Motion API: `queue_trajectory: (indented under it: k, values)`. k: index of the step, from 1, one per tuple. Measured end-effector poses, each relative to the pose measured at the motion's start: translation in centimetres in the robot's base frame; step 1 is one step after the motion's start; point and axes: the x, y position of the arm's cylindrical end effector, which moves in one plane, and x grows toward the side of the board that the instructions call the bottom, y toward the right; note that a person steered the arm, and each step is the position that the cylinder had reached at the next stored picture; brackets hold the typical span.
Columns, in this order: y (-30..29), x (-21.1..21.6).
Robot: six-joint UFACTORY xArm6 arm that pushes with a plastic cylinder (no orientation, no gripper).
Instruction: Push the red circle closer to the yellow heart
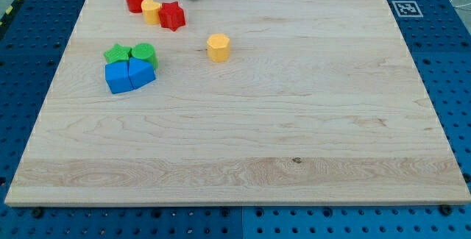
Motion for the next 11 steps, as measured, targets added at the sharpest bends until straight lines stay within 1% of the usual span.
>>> queue_trajectory:
  k: [1, 2, 3, 4, 5, 7, 8, 9, 10, 11]
  values:
    - [-4.3, 1.2]
    - [-6.4, 3.1]
    - [-6.5, 3.1]
    - [-6.6, -0.5]
    - [-7.7, -0.8]
    - [-14.1, 1.8]
    - [-13.8, 3.5]
    - [-13.5, 3.5]
    - [-15.0, 6.5]
    - [-13.5, 10.7]
